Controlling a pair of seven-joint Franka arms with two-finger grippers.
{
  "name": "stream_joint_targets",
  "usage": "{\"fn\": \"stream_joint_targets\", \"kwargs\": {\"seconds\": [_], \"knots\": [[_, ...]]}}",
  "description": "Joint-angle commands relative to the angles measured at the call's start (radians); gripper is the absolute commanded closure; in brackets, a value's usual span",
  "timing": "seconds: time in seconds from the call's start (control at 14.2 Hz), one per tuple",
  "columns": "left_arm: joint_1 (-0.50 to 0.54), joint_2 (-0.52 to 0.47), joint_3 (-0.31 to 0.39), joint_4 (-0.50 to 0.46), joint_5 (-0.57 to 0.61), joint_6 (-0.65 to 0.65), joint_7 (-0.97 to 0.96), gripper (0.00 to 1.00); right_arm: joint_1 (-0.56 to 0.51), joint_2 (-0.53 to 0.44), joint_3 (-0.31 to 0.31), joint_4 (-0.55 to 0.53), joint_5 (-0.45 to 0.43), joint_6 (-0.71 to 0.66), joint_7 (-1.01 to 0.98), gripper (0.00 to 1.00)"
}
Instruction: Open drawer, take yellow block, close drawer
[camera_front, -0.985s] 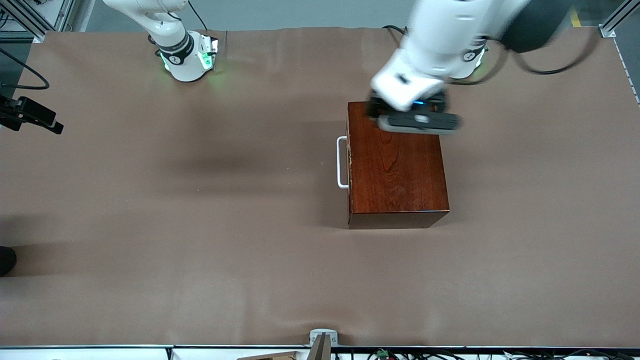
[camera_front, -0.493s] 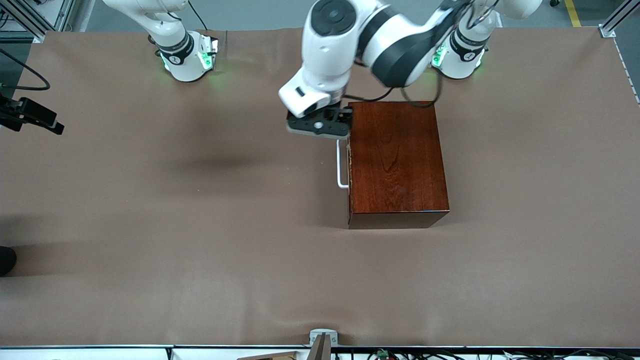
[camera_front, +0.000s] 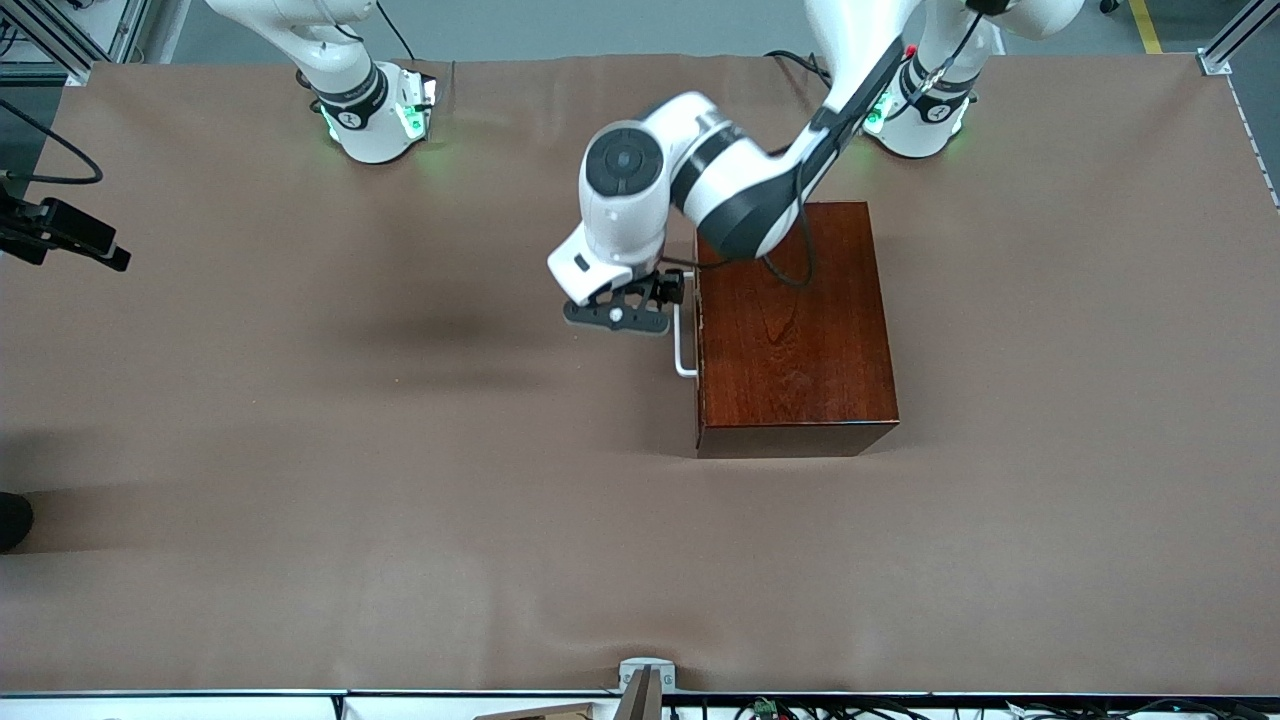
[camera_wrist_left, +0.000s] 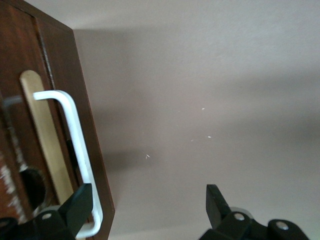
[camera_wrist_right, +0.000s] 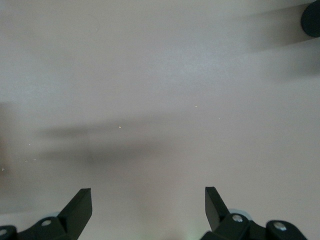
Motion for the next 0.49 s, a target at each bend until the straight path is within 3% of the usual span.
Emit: {"fn": "stream_joint_targets", "kwargs": {"seconds": [0.0,0.42], "knots": [[-0.016,0.019,0.014,0.032,0.081,-0.017,0.009,0.00,-0.012,0.009,0.011,0.007,0.019,-0.006,0.011,0.00],[-0.019,0.047,0.016,0.029,0.109,-0.046,0.005,0.00,-0.006,0.012,0.013,0.007,0.019,-0.006,0.011,0.00]]}}
